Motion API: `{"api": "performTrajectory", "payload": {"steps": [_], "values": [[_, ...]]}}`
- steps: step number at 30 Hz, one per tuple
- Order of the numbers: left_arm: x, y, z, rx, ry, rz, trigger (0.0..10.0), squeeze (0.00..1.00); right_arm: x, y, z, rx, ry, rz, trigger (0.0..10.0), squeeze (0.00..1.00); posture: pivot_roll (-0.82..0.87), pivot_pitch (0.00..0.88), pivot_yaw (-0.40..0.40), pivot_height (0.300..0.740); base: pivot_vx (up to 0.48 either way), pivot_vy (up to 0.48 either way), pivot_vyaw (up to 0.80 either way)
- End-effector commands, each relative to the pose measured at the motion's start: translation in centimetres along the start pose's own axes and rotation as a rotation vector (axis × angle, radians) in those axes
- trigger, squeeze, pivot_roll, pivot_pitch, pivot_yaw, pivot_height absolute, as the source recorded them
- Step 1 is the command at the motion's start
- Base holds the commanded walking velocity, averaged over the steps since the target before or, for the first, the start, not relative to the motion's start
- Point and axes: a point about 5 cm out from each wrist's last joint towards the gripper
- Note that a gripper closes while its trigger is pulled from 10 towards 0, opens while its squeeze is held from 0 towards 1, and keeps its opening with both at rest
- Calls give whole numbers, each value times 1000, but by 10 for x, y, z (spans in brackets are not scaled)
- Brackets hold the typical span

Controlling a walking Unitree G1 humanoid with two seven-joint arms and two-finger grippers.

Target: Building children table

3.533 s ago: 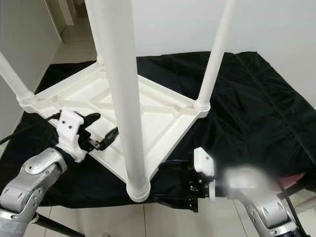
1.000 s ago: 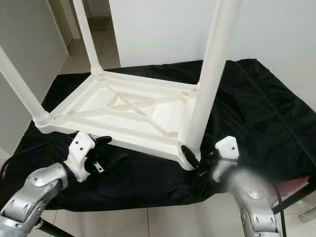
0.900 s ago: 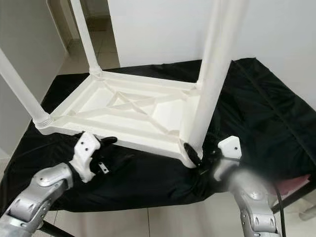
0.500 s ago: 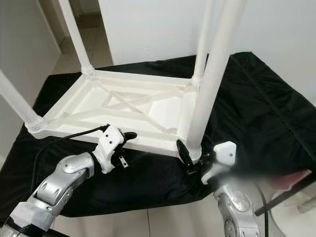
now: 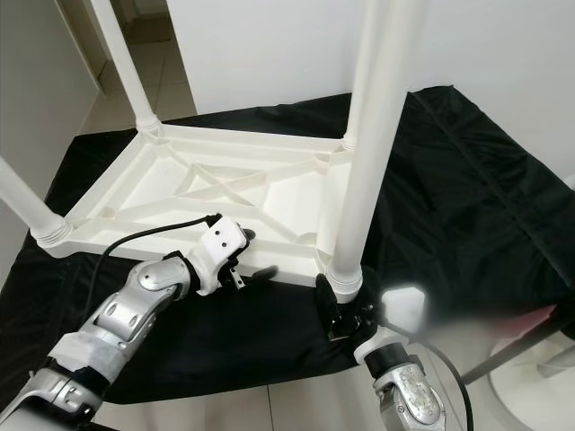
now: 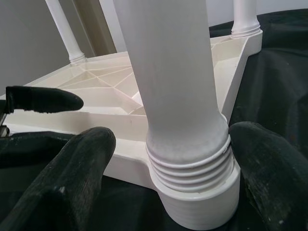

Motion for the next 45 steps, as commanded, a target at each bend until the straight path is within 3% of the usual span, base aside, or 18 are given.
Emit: {"api": "performTrajectory", "payload": {"steps": [1, 5, 6, 8, 9, 11, 12, 14, 15, 25, 26, 33, 34, 39, 41, 45], "values": [[10, 4, -17, 122, 25, 134, 10000, 0, -1, -1, -1, 15, 4, -2, 10000, 0, -159, 77, 103, 740, 0, 0, 0], [9, 6, -21, 127, 41, 79, 10000, 0, -4, -2, 2, 10, 16, -13, 10000, 0, -160, 75, 109, 740, 0, 0, 0], [7, 7, -23, 132, 48, 44, 3765, 0, -5, -2, 2, 10, 20, -15, 10000, 0, -160, 75, 109, 740, 0, 0, 0], [5, 9, -25, 142, 61, 4, 3255, 0, -5, -4, 2, 10, 22, -13, 10000, 0, -156, 67, 112, 740, 0, 0, 0], [5, 10, -25, 128, 88, -6, 3804, 0, -5, -4, 2, 10, 23, -12, 10000, 0, -157, 66, 115, 740, 0, 0, 0], [5, 11, -24, 116, 107, -13, 3804, 0, -4, -4, 2, 11, 23, -11, 10000, 0, -157, 64, 116, 740, 0, 0, 0], [6, 11, -23, 104, 124, -13, 8157, 0, -4, -4, 1, 11, 25, -11, 10000, 0, -157, 64, 116, 740, 0, 0, 0], [9, 12, -20, 80, 152, -9, 8706, 0, -5, -4, 1, 11, 25, -12, 10000, 0, -153, 64, 117, 740, 0, 0, 0], [11, 13, -17, 59, 156, -18, 10000, 0, -5, -5, 1, 11, 25, -13, 10000, 0, -153, 62, 118, 740, 0, 0, 0], [10, 21, -15, 21, 155, -99, 10000, 0, -6, 1, -4, 41, 33, -4, 10000, 0, -159, 55, 126, 740, 0, 0, 0], [10, 22, -17, 32, 165, -107, 10000, 1000, -8, 2, -5, 45, 37, -6, 10000, 0, -158, 54, 127, 740, 0, 0, 0], [4, 20, -24, 102, 90, -149, 10000, 1000, -9, 6, -5, 60, 57, -7, 10000, 0, -165, 52, 132, 740, 0, 0, 0], [2, 21, -26, 118, 88, -171, 10000, 0, -9, 6, -6, 62, 67, -3, 10000, 0, -167, 48, 133, 740, 0, 0, 0], [-4, 24, -29, 130, 89, -228, 10000, 0, -7, 6, -8, 67, 71, 3, 10000, 0, -173, 49, 139, 740, 0, 0, 0], [-3, 27, -20, 51, 138, -240, 10000, 0, -6, 7, -9, 68, 67, 2, 10000, 0, -174, 48, 141, 740, 0, 0, 0], [-2, 30, -14, 5, 131, -251, 10000, 0, -6, 8, -9, 70, 67, 0, 10000, 0, -175, 48, 142, 740, 0, 0, 0]]}}
Point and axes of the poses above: a point about 5 cm out from each wrist's last joint towards the gripper, its own y axis pointing back from the gripper into the wrist, its own z axis along the axis of the wrist's last joint, x = y × z, and after that the axes turned 15 degrees about -y, right-handed
